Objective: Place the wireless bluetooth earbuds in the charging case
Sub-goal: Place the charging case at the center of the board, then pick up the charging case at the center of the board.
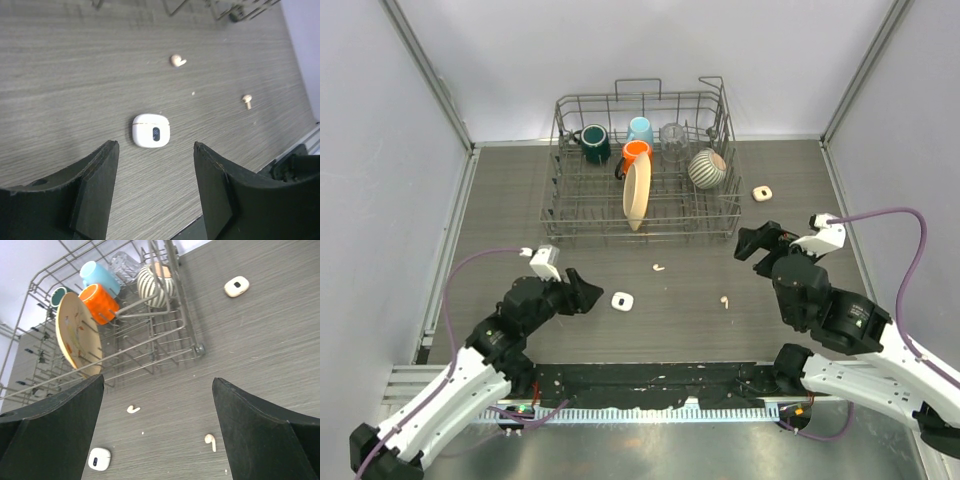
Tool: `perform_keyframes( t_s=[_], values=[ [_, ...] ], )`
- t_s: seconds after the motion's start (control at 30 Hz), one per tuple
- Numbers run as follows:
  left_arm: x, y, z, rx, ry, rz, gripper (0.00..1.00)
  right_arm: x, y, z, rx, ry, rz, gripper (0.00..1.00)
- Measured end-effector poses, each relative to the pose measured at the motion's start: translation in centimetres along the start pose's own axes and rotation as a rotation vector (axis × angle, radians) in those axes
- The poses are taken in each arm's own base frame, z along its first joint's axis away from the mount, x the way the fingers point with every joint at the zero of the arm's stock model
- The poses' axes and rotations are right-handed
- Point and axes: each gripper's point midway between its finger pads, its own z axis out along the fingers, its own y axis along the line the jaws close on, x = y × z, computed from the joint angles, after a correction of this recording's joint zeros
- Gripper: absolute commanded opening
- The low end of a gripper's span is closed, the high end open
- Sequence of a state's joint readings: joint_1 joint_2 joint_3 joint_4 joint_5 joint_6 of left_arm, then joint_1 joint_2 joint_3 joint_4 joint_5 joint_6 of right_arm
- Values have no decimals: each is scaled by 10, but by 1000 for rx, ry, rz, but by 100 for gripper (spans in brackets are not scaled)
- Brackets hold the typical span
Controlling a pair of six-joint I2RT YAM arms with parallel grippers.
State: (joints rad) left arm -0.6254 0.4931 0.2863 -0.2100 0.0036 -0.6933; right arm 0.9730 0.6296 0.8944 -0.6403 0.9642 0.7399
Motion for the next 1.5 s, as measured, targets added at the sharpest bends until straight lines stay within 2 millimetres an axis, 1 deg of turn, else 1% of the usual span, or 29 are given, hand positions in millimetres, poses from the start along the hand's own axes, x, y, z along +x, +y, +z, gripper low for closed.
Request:
perform_keyframes(
  t_s=[0.03, 0.13, 0.17, 0.23, 0.3, 0.33, 0.37, 0.47, 0.53, 0.6, 0.63, 0.67, 0.73, 0.77, 0.83, 0.9, 0.93, 0.97, 1.0, 1.03, 1.07, 1.17, 1.2, 1.3, 1.4, 1.5],
  values=[
    [-6, -4, -5, 10, -19, 3, 77, 0, -4, 0, 16, -4, 2, 95],
    [-24, -16, -16, 50, -75, 21, 94, 2, -15, -1, 61, -9, -6, 95],
    [-32, -22, -20, 66, -97, 25, 98, 2, -20, -1, 79, -13, -11, 95],
    [-45, -32, -27, 89, -129, 38, 100, 2, -30, -1, 125, -22, -16, 95],
    [-57, -40, -31, 105, -153, 54, 100, -4, -41, -1, 186, -41, -39, 95],
    [-61, -43, -33, 110, -160, 60, 100, -11, -42, -1, 211, -55, -45, 95],
    [-67, -47, -34, 115, -167, 75, 100, -22, -42, -1, 240, -80, -46, 96],
    [-83, -58, -37, 127, -189, 121, 100, -50, -37, 3, 303, -144, -43, 97],
    [-96, -67, -38, 136, -209, 158, 100, -64, -37, 13, 366, -166, -54, 98],
    [-109, -74, -38, 141, -230, 192, 100, -73, -45, 34, 449, -164, -69, 98],
    [-114, -76, -37, 136, -237, 204, 100, -75, -54, 50, 492, -144, -62, 98],
    [-117, -77, -35, 131, -240, 212, 100, -75, -67, 67, 533, -112, -54, 98],
    [-121, -75, -31, 111, -243, 226, 100, -79, -105, 105, 612, -55, 11, 98],
    [-122, -74, -29, 100, -241, 230, 100, -78, -122, 123, 631, -32, 48, 98],
    [-122, -70, -26, 78, -239, 235, 100, -63, -169, 165, 660, 72, 150, 98],
    [-123, -68, -24, 65, -243, 241, 100, -48, -198, 197, 663, 160, 227, 98],
    [-124, -67, -24, 61, -248, 243, 100, -40, -205, 210, 660, 199, 255, 97],
    [-126, -67, -24, 59, -257, 242, 100, -32, -210, 227, 645, 246, 285, 96],
    [-130, -68, -25, 59, -275, 240, 100, -25, -211, 250, 614, 285, 316, 96],
    [-133, -69, -26, 58, -287, 238, 100, -16, -209, 268, 585, 321, 337, 96],
    [-136, -69, -28, 57, -304, 235, 100, -8, -207, 283, 564, 352, 357, 96],
    [-141, -67, -29, 48, -338, 226, 100, 12, -203, 315, 526, 419, 408, 93],
    [-140, -65, -27, 41, -344, 222, 100, 19, -202, 323, 521, 435, 432, 93],
    [-137, -55, -22, 4, -349, 206, 100, 35, -200, 337, 524, 482, 492, 93],
    [-134, -46, -16, -34, -339, 201, 100, 40, -202, 348, 536, 496, 525, 93],
    [-131, -39, -10, -70, -323, 201, 100, 41, -201, 351, 545, 499, 556, 92]
  ],
)
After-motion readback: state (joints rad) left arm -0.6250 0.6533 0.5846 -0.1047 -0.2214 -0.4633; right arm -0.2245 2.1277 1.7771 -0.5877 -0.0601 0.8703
